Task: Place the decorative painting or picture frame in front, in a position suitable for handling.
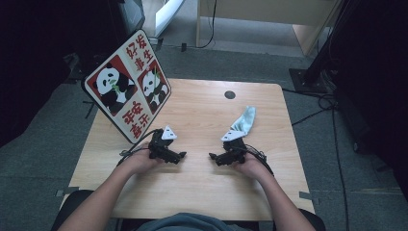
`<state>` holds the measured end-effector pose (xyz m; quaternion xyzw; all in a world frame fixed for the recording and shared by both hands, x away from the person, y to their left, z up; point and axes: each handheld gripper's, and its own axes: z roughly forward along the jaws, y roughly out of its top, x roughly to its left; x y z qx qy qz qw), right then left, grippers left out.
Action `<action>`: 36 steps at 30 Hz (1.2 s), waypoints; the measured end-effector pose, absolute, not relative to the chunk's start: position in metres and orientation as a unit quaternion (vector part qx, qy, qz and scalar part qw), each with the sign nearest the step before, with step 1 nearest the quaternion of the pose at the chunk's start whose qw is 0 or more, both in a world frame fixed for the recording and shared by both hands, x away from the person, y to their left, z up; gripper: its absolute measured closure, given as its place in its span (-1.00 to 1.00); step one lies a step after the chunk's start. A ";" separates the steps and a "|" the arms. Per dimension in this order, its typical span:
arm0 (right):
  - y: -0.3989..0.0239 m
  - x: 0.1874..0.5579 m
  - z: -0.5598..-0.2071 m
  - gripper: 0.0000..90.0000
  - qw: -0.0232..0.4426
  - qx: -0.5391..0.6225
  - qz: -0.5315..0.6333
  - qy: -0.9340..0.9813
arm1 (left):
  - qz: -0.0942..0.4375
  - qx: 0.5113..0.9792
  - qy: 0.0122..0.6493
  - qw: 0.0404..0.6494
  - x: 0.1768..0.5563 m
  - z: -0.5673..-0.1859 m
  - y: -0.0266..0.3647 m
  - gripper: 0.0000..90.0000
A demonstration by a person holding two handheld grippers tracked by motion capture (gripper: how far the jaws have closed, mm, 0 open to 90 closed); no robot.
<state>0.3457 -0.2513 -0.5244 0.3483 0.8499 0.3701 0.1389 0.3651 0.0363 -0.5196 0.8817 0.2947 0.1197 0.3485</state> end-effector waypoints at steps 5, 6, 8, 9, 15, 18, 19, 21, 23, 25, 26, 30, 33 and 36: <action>-0.251 0.346 -0.524 -0.84 0.139 0.348 0.370 0.850 | 0.120 0.882 0.295 0.348 0.365 -0.520 0.036 -0.92; -0.251 0.346 -0.524 -0.84 0.139 0.348 0.370 0.850 | 0.120 0.882 0.295 0.348 0.365 -0.520 0.036 -0.92; -0.251 0.346 -0.524 -0.84 0.139 0.348 0.370 0.850 | 0.120 0.882 0.295 0.348 0.365 -0.520 0.036 -0.92; -0.251 0.346 -0.524 -0.84 0.139 0.348 0.370 0.850 | 0.120 0.882 0.295 0.348 0.365 -0.520 0.036 -0.92; -0.251 0.346 -0.524 -0.84 0.139 0.349 0.371 0.850 | 0.120 0.882 0.295 0.348 0.365 -0.520 0.036 -0.92; -0.251 0.346 -0.524 -0.84 0.139 0.349 0.371 0.850 | 0.120 0.882 0.295 0.348 0.365 -0.520 0.036 -0.92; -0.251 0.346 -0.524 -0.84 0.139 0.348 0.371 0.850 | 0.120 0.882 0.295 0.348 0.365 -0.520 0.036 -0.92; -0.251 0.345 -0.524 -0.84 0.139 0.348 0.370 0.850 | 0.120 0.882 0.295 0.348 0.365 -0.520 0.036 -0.92; -0.251 0.345 -0.524 -0.84 0.138 0.348 0.370 0.850 | 0.120 0.882 0.295 0.348 0.365 -0.520 0.036 -0.92; -0.251 0.345 -0.524 -0.84 0.138 0.348 0.370 0.850 | 0.119 0.883 0.291 0.349 0.366 -0.520 0.037 -0.92; -0.251 0.345 -0.524 -0.84 0.139 0.348 0.370 0.850 | 0.118 0.883 0.291 0.349 0.366 -0.520 0.037 -0.92; -0.251 0.345 -0.524 -0.84 0.138 0.349 0.370 0.850 | 0.119 0.882 0.291 0.350 0.367 -0.520 0.036 -0.92; -0.251 0.345 -0.524 -0.84 0.138 0.349 0.370 0.850 | 0.119 0.883 0.291 0.348 0.368 -0.519 0.036 -0.92; -0.251 0.345 -0.524 -0.84 0.139 0.349 0.370 0.850 | 0.112 0.888 0.274 0.352 0.368 -0.518 0.037 -0.83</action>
